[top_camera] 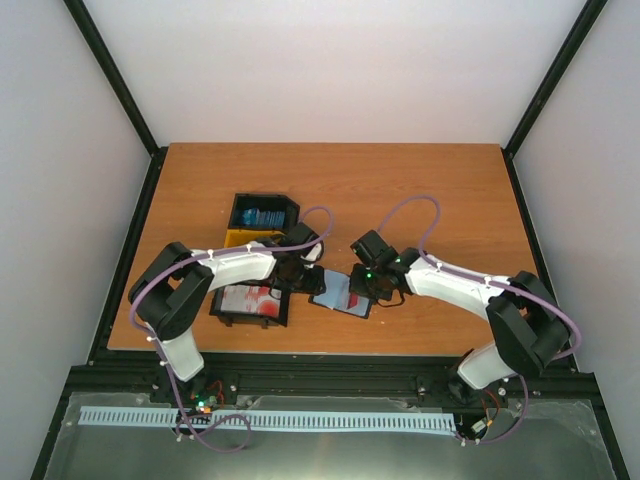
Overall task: Put the credit cards into the card holder
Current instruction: Insert the credit card into the card holder.
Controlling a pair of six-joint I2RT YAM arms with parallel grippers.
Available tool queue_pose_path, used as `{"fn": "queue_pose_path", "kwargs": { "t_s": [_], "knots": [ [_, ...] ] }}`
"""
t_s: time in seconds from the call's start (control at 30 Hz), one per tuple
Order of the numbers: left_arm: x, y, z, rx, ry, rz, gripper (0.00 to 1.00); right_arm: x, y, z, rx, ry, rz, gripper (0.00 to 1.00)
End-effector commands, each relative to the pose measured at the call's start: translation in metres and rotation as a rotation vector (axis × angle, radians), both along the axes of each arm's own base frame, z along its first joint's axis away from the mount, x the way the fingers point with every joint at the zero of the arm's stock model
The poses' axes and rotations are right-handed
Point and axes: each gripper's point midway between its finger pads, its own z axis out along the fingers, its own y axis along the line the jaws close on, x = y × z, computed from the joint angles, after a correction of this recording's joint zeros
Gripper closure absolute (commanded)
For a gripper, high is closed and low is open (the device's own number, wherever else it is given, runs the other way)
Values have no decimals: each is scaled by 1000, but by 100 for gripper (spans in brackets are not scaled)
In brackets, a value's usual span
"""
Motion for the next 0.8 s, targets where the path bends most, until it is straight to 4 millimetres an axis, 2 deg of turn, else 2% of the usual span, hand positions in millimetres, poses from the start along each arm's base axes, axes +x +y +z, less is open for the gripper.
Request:
{"fn": "queue_pose_path", "kwargs": {
  "t_s": [0.0, 0.1, 0.17, 0.23, 0.3, 0.37, 0.47, 0.77],
  "knots": [
    [-17, 15, -19, 73, 58, 23, 66, -1, -47, 5, -236, -21, -118, 97],
    [-21, 13, -21, 55, 68, 5, 68, -1, -62, 15, -309, -47, -117, 97],
    [-24, 7, -19, 21, 73, -20, 71, 0, -62, 20, -314, -58, -96, 97],
    [-29, -2, -15, -36, 89, -55, 73, 3, -47, 27, -231, -92, -44, 97],
    [-33, -7, -11, -75, 91, -79, 73, 5, -23, 38, -88, -137, 20, 97],
    [-34, -7, -11, -79, 91, -80, 74, 6, -3, 51, 57, -185, 59, 97],
    [-36, -5, -12, -76, 95, -75, 76, 5, 10, 58, 218, -207, 48, 97],
    [-39, 9, -22, -5, 110, -46, 85, -2, 4, 15, 265, -138, -6, 97]
  ]
}}
